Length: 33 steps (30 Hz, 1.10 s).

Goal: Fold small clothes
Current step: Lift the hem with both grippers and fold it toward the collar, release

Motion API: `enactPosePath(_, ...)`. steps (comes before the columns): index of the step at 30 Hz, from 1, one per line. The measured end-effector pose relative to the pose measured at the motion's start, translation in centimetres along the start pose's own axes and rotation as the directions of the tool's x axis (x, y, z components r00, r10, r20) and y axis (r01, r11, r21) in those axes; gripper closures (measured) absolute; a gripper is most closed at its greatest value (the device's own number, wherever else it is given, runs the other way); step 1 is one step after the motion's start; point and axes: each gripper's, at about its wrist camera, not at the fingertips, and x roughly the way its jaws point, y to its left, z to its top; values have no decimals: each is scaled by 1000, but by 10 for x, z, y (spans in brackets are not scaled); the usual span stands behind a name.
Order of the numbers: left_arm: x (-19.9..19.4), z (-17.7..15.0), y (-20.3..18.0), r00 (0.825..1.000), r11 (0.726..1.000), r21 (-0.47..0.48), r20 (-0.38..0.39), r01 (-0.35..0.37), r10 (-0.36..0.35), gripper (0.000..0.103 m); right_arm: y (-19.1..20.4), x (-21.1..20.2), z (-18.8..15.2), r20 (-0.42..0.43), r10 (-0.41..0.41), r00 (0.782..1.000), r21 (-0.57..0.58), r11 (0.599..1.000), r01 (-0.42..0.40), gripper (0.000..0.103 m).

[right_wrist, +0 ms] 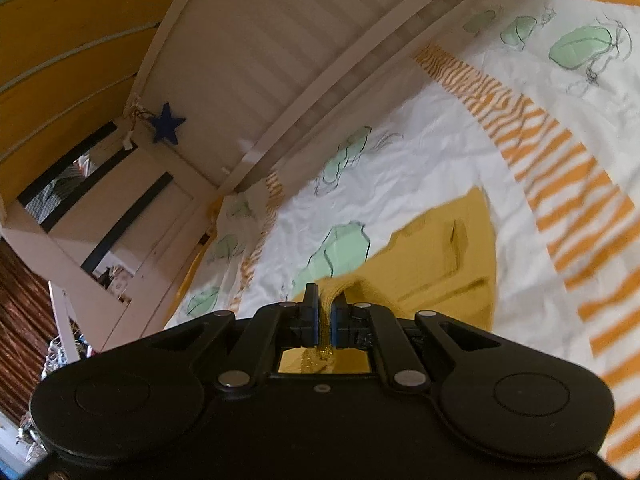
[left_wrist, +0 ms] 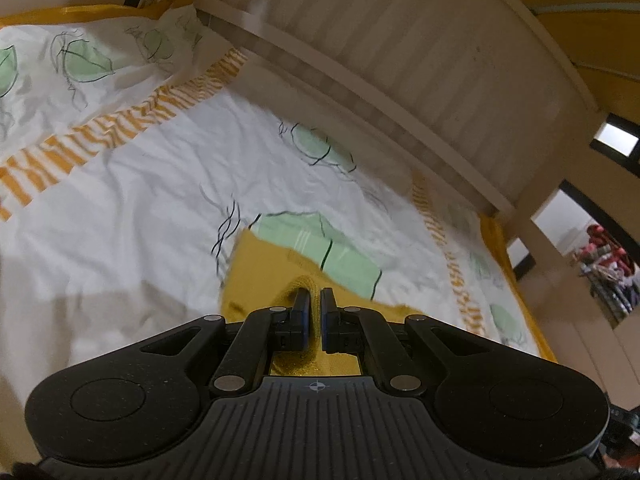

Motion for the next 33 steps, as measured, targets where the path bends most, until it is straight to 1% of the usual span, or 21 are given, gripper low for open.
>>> enactPosePath(7, 39, 18, 3, 1000, 1000, -19, 6, -23, 23, 98, -13, 36, 24, 2, -24, 1000, -7, 1000, 24, 90)
enactPosePath(15, 91, 26, 16, 996, 996, -27, -32, -86, 85, 98, -38, 83, 43, -29, -70, 997, -15, 997, 69, 90)
enactPosePath(21, 131, 28, 24, 992, 993, -17, -50, -113, 112, 98, -59, 114, 50, -52, -101, 994, -19, 995, 100, 90)
enactPosePath(26, 158, 25, 26, 992, 994, -2, -54, -114, 113, 98, -75, 129, 52, -46, -100, 994, -4, 995, 100, 90)
enactPosePath(30, 168, 25, 29, 993, 994, -18, -42, -107, 107, 98, -86, 135, 51, -42, -101, 994, 29, 994, 102, 90)
enactPosePath(33, 171, 25, 32, 993, 994, -18, -53, -110, 109, 98, -93, 136, 50, -44, -110, 993, 45, 993, 112, 90)
